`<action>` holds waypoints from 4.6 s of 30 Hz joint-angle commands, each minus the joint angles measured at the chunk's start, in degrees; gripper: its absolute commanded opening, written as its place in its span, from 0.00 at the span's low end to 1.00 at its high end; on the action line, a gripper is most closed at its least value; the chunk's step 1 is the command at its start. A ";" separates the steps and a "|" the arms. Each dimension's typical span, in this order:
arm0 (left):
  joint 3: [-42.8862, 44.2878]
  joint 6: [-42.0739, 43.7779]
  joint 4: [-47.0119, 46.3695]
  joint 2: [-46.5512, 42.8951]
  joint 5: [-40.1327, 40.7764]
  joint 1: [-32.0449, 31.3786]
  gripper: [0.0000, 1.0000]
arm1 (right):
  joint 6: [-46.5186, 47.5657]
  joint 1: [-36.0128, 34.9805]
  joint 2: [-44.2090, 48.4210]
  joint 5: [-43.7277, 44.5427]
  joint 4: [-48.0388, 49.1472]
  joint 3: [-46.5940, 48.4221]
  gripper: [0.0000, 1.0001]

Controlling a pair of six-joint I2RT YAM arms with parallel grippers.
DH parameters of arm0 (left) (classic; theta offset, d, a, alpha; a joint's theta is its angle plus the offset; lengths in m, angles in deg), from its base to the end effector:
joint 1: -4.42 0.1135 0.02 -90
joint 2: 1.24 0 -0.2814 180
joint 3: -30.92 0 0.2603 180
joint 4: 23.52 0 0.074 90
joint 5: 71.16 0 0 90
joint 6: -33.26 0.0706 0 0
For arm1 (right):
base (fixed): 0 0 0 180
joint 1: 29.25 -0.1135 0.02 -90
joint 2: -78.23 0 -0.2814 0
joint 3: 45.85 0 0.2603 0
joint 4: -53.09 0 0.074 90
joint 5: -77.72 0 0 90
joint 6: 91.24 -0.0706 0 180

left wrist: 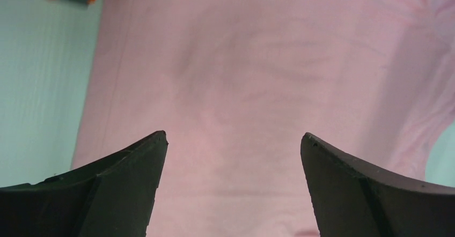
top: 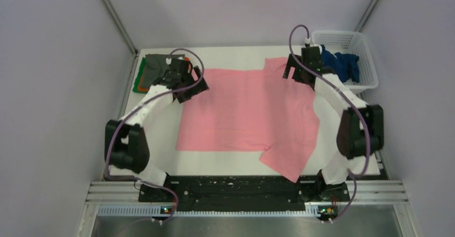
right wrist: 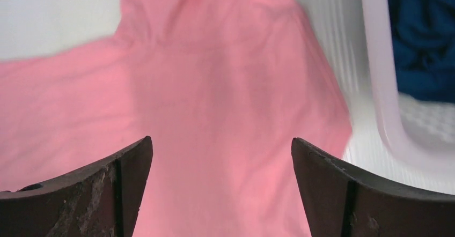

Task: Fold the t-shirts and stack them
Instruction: Flatten out the tshirt, then grab the side of the flattened tshirt closest away from the robot with both arms, then fold the flattened tshirt in 1/3 of the way

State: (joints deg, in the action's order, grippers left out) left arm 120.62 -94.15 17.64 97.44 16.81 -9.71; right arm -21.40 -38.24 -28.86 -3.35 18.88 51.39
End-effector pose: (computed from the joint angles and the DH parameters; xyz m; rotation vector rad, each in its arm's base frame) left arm 0.3991 -0.1031 0.2401 -0.4878 2.4474 -0.4332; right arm 0.4585 0.0614 0.2380 0.3032 2.3094 0.0724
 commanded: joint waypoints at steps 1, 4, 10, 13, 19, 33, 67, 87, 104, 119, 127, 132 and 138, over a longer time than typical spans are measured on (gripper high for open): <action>-14.40 -5.49 7.47 -16.35 7.66 -1.28 0.99 | -1.40 -3.04 21.51 1.51 3.52 -19.74 0.99; -23.90 -9.00 13.48 -25.60 12.18 -1.29 0.99 | -5.41 -3.13 32.49 1.87 5.14 -31.51 0.99; -39.72 -17.59 16.98 -39.99 21.16 -1.25 0.94 | -9.76 -3.22 46.18 -2.45 7.22 -43.02 0.99; -43.07 -19.46 15.56 -42.08 21.33 -1.15 0.88 | -9.87 -3.34 48.61 -2.31 6.32 -44.85 0.99; -44.10 -21.41 16.07 -40.37 20.94 -1.07 0.64 | -10.24 -3.32 48.87 -1.69 5.31 -45.88 0.99; -45.52 -21.35 10.13 -33.06 17.87 -1.07 0.46 | -10.67 -3.35 48.00 1.19 2.80 -45.97 0.98; -46.01 -18.07 6.50 -34.71 16.90 -0.99 0.00 | -34.64 -45.11 48.80 0.91 -37.00 -48.61 0.86; -45.32 -17.35 7.82 -35.99 17.31 -0.99 0.00 | -40.31 -51.36 39.83 8.78 -27.54 -54.24 0.15; -36.81 -12.96 4.12 -34.47 13.54 -0.23 0.00 | -26.38 -38.18 48.31 19.78 -29.66 -39.15 0.00; -26.44 -9.52 1.87 -22.72 12.79 5.18 0.00 | -12.97 -22.76 37.28 17.85 -16.97 -27.99 0.00; -22.27 -8.25 0.03 -17.03 10.99 7.36 0.00 | -4.57 -18.78 33.19 17.73 -8.66 -25.64 0.00; -18.71 -7.57 0.16 -12.91 10.23 7.68 0.00 | -2.74 -16.77 29.89 17.10 -6.89 -23.18 0.00; -15.64 -7.58 0.23 -8.71 10.81 8.36 0.00 | -1.87 -14.43 26.22 15.92 -4.47 -21.82 0.00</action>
State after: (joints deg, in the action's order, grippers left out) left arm 101.87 -102.60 19.63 86.77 27.17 -2.13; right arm -25.16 -54.39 -0.89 13.13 10.75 26.50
